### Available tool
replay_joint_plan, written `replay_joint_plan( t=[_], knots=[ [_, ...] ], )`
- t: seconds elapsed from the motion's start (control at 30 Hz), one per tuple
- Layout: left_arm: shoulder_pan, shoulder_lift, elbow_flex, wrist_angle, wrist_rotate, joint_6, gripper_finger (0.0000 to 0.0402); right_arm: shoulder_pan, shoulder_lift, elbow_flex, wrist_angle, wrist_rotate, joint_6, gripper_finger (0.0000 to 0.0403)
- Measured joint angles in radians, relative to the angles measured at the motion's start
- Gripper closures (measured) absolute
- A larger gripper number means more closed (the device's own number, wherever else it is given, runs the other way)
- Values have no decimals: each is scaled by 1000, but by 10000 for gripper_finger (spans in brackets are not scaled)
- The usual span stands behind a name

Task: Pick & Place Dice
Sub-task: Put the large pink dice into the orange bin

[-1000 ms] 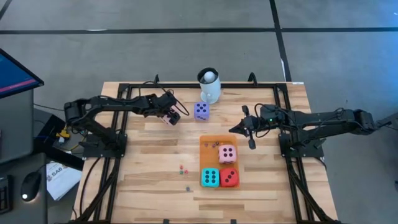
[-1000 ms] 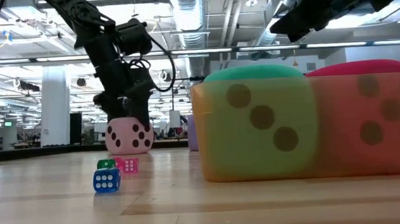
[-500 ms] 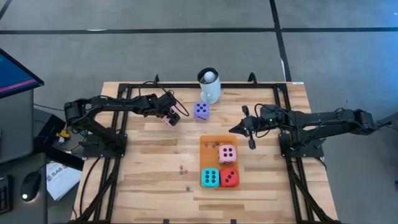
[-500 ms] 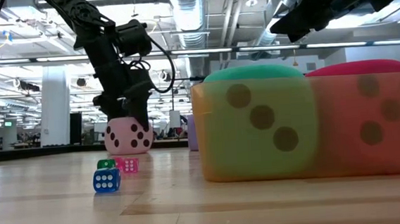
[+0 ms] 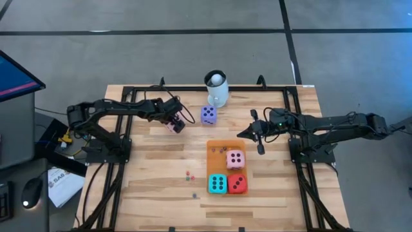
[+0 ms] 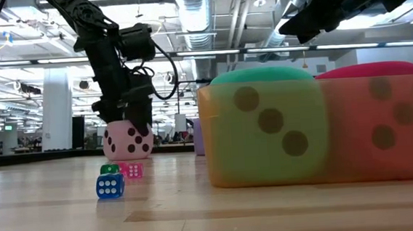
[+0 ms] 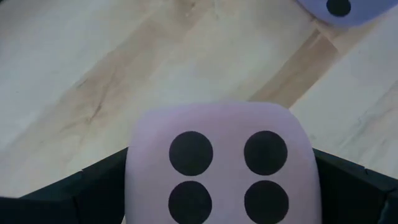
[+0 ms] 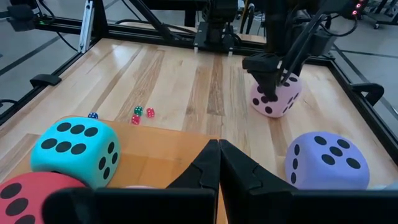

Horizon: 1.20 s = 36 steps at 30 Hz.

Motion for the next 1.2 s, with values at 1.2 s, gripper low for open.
replay_joint_plan(
  t=[1.2],
  knots=[
    [-6,3,-2,-2,5,23,15,0,0,0,0,0,0,403]
  ],
)
